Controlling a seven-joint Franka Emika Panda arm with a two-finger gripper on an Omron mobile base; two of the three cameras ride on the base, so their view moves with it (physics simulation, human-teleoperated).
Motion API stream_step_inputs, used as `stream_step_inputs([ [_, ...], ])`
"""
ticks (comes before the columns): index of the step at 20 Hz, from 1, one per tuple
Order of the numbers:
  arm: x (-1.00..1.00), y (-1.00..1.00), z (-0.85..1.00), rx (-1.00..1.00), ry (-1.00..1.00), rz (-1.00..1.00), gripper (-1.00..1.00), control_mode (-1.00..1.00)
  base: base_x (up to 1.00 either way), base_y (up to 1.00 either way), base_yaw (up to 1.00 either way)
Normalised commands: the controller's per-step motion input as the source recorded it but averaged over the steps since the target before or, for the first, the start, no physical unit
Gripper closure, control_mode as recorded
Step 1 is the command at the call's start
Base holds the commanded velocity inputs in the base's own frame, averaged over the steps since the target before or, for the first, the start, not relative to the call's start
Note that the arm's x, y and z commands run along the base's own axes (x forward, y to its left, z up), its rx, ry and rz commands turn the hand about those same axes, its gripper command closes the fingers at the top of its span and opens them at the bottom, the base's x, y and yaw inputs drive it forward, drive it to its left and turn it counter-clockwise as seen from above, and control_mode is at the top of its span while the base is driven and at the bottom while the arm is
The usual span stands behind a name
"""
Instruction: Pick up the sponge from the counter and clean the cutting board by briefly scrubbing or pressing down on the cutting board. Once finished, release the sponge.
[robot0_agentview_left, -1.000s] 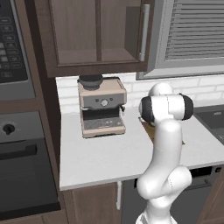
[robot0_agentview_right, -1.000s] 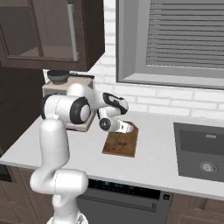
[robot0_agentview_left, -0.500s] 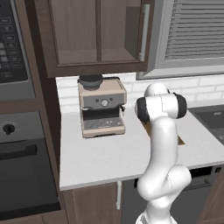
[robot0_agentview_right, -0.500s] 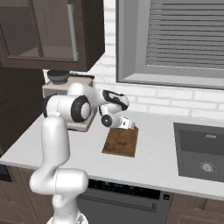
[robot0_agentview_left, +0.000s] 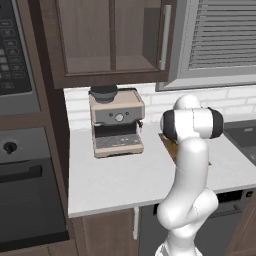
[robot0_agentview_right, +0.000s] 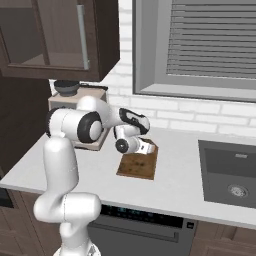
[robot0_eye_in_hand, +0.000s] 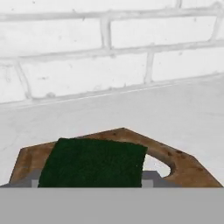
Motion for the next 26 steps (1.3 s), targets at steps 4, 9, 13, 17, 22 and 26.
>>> stream_step_inputs([
  [4,-0.63,-0.06,-0.25,0.0,0.1,0.0,1.0,-1.0,0.0,0.0,0.0],
  [9,-0.66,-0.06,-0.22,0.0,0.27,0.0,1.0,-1.0,0.0,0.0,0.0],
  [13,-0.73,-0.07,-0.32,0.0,0.27,0.0,1.0,-1.0,0.0,0.0,0.0],
  [17,-0.98,-0.28,-0.44,0.0,0.01,0.0,1.0,-1.0,0.0,0.0,0.0],
  [22,-0.89,-0.28,-0.43,0.0,-0.19,-0.01,1.0,-1.0,0.0,0.0,0.0],
  [26,-0.12,-0.18,-0.43,0.0,-0.07,-0.04,1.0,-1.0,0.0,0.0,0.0],
])
